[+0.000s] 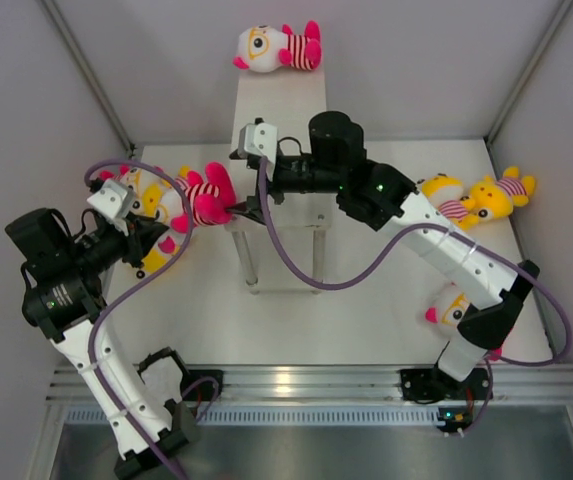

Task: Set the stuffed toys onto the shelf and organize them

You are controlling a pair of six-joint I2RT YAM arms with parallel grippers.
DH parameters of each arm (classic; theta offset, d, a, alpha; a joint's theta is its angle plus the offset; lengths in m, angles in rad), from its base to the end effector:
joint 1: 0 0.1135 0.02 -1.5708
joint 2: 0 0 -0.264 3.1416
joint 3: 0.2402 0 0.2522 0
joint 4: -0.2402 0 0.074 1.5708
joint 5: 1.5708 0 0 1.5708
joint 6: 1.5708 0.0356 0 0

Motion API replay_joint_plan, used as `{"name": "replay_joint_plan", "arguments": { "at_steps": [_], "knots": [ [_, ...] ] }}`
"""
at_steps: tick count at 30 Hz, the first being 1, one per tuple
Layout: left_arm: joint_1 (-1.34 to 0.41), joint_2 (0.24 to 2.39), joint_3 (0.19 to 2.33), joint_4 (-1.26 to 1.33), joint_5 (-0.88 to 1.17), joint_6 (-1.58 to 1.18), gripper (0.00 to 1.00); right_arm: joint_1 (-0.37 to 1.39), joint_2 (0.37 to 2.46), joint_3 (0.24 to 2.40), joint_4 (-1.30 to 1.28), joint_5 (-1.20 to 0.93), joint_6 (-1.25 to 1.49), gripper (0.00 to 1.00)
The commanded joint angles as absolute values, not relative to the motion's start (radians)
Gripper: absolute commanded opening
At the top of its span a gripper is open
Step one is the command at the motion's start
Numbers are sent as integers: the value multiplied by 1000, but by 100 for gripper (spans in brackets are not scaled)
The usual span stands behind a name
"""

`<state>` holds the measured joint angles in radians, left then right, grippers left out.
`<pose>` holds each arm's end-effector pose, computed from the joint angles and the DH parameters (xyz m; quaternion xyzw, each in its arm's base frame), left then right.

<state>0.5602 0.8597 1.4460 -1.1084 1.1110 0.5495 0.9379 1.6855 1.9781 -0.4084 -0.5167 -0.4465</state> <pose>0.0986 0.0242 0.4542 0.2601 0.7369 -0.1639 0.6021 0.2057 0.3101 0.4917 -0.5916 0.4474 0.3415 0.5772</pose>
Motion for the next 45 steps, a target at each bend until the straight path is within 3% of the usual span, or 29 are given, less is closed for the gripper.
{"name": "replay_joint_plan", "arguments": {
  "at_steps": [1,13,17,19,20,21,22,23,24,25,26,29,32,33,34,45],
  "knots": [
    [558,853,1453,-1104,1178,572,3,951,1591,1916,-333,-476,-448,99],
    [558,850,1445,-1103,1184,574,3,997,1569,1862,-252,-489,-387,99],
    [557,851,1451,-1104,1184,569,3,1015,1663,1959,-307,-512,-357,91],
    [558,850,1453,-1104,1181,568,3,1023,1700,1985,-324,-522,-339,79],
    [558,851,1451,-1103,1175,572,3,1026,1710,1988,-321,-520,-334,61],
    [558,850,1450,-1104,1174,572,3,1029,1712,1991,-321,-514,-333,50],
    [558,851,1451,-1104,1170,575,4,1029,1713,2000,-319,-503,-334,20],
    [557,853,1454,-1104,1158,574,6,1029,1712,2005,-318,-465,-339,7],
    [558,854,1457,-1106,1152,575,11,1028,1709,2008,-313,-442,-342,0],
    [558,854,1463,-1108,1141,574,18,1025,1706,2009,-293,-425,-347,0],
    [558,856,1465,-1108,1120,575,36,1019,1704,2014,-282,-408,-353,0],
    [558,856,1471,-1106,1071,568,69,982,1697,2010,-192,-356,-368,0],
    [557,857,1473,-1106,1026,551,84,916,1704,2016,-69,-336,-350,0],
    [558,859,1474,-1106,996,548,95,873,1709,2026,-43,-334,-324,0],
    [558,859,1476,-1106,983,539,99,847,1719,2034,-17,-339,-310,0],
    [558,873,1439,-1106,959,561,99,534,1914,2053,116,-505,-241,0]
  ]
}}
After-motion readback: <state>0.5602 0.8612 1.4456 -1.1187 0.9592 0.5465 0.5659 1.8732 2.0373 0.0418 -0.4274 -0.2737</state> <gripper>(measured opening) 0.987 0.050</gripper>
